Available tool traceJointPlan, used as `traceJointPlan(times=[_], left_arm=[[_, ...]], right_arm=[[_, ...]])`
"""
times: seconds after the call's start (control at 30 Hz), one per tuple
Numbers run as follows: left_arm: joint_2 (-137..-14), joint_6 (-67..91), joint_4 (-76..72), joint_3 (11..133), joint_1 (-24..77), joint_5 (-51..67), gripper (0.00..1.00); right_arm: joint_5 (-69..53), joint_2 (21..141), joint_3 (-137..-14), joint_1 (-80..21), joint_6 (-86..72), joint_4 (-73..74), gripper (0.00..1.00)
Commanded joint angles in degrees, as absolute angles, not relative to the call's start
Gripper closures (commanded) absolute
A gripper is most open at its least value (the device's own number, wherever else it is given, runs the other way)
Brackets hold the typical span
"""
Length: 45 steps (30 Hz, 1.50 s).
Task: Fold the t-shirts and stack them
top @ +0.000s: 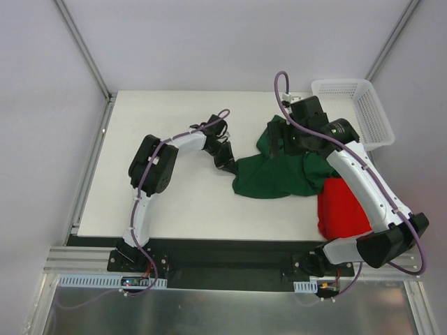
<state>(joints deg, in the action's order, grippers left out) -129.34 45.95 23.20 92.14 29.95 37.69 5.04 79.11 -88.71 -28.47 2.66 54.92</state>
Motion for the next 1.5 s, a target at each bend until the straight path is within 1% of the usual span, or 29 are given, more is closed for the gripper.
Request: traceJointPlan(times=[0.0,0.03,0.07,0.1,0.13,0.2,0.23,0.27,0.3,0.33,0.37,0.4,0.47,0.53,0.63,0.73,0.77,0.83,0.87,0.93,0.97,1.13,1.47], left_arm=[[-111.30,41.31,26.19,92.45,27.69,25.94,1.00],[-107.96,41.48,26.63,93.16,26.38,22.45,1.00],[-101.67,41.14,27.07,94.12,25.93,20.59,1.00],[-98.82,40.61,28.38,96.74,25.49,18.91,1.00],[-96.18,39.65,28.82,97.99,25.05,14.63,1.00],[-90.28,37.19,30.58,100.10,24.44,11.88,1.00],[-88.96,36.66,31.80,99.85,23.56,10.65,0.91],[-86.68,37.00,32.95,98.71,22.34,9.16,0.84],[-85.53,37.79,35.40,94.52,20.93,8.97,0.90],[-84.30,39.45,36.46,91.70,19.26,8.70,0.86],[-81.85,42.16,36.65,88.62,15.59,10.88,0.31],[-80.96,42.71,36.82,83.98,14.43,11.94,0.01],[-79.11,43.24,36.83,81.22,14.50,12.30,0.01],[-79.45,43.16,36.83,81.47,15.03,12.13,0.01],[-83.74,44.30,36.74,84.71,15.29,15.72,0.01],[-92.87,42.89,36.39,91.56,18.10,20.11,0.01],[-98.21,42.02,36.47,95.50,18.98,21.00,0.01],[-104.03,40.70,36.47,99.47,20.90,23.80,0.01],[-109.28,40.43,36.39,102.62,21.35,24.17,0.01],[-114.32,40.43,36.65,105.28,21.71,25.83,0.01],[-118.87,41.39,36.74,107.29,21.62,26.62,0.00],[-130.14,40.96,37.62,112.23,21.62,27.60,0.01],[-136.49,39.37,37.71,116.10,21.80,28.65,0.01]], right_arm=[[3.34,77.78,-88.94,-27.95,3.60,55.55,0.04],[3.34,77.78,-89.03,-27.86,3.78,55.55,0.04],[3.43,77.87,-88.95,-27.69,3.78,55.55,0.04],[3.25,77.87,-88.86,-27.60,4.04,55.72,0.04],[3.16,77.96,-88.94,-27.51,4.04,55.64,0.04],[2.73,78.13,-89.12,-27.33,4.04,55.72,0.04],[2.64,78.31,-89.12,-27.16,4.04,55.72,0.04],[2.46,78.66,-89.12,-27.16,3.96,55.72,0.04],[2.20,78.92,-89.38,-27.07,3.96,55.81,0.04],[2.02,79.19,-89.56,-27.07,3.87,55.81,0.04],[1.67,79.71,-89.65,-26.98,3.87,55.81,0.04],[1.15,79.98,-89.91,-27.07,3.78,55.98,0.04],[0.70,80.42,-90.00,-26.98,3.69,55.99,0.04],[0.44,81.12,-90.00,-26.89,3.60,55.90,0.04],[-1.48,82.18,-90.00,-26.89,2.90,56.25,0.04],[-2.72,82.53,-89.74,-26.98,2.11,56.25,0.04],[-2.90,82.62,-89.74,-26.98,2.02,56.25,0.04],[-3.16,82.62,-89.65,-26.89,1.76,56.42,0.04],[-3.25,82.36,-89.39,-26.89,1.76,56.43,0.04],[-3.25,81.92,-88.95,-26.90,1.76,56.69,0.04],[-3.25,81.22,-88.34,-26.89,1.76,56.69,0.04],[-2.37,78.93,-85.87,-26.89,2.20,57.22,0.04],[-2.28,77.69,-83.41,-26.28,2.55,57.30,0.04]])
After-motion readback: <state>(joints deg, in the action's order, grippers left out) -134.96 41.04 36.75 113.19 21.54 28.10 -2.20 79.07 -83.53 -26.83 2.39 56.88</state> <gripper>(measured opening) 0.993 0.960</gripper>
